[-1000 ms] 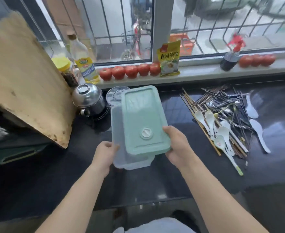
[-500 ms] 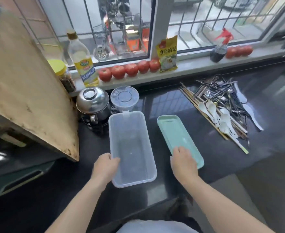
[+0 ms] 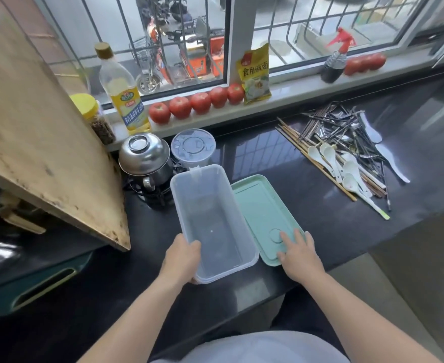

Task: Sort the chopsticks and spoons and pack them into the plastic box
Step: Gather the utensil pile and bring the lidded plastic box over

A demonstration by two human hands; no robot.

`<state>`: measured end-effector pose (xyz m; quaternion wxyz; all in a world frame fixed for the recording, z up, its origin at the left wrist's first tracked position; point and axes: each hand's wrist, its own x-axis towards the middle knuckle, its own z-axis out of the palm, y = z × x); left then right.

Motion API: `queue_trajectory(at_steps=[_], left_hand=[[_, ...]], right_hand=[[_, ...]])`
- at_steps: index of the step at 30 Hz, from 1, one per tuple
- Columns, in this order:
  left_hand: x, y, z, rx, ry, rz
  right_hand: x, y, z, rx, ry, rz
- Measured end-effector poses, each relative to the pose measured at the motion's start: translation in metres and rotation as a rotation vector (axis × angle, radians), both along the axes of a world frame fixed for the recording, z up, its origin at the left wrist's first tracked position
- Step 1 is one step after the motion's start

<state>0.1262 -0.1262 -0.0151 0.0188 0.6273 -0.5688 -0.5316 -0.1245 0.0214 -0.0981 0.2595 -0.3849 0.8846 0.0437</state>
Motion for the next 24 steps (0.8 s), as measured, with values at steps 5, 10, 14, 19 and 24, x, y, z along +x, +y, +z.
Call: queue_trajectory(at_steps=[5,10,14,19,24], left_hand=[[-0.004,0.001,0.001,0.008,0.000,0.022],[-0.005,0.000,-0.004,0.020,0.004,0.029],[-0.007,-0.001,-0.006,0.019,0.009,0.021],[-0.009,-0.002,-0.015,-0.007,-0.018,0.025],[-0.011,-0.001,-0.017,-0.033,-0.037,0.027]], right_hand=[[-0.005,-0.003,0.002,0.011,0.018,0.020],[-0.002,-0.007,0.005,0.011,0.025,0.001],[-0.001,-0.006,0.006,0.012,0.046,0.008],[-0.002,-0.004,0.006,0.008,0.045,0.013],[-0.002,-0.002,0.005,0.009,0.013,0.005]])
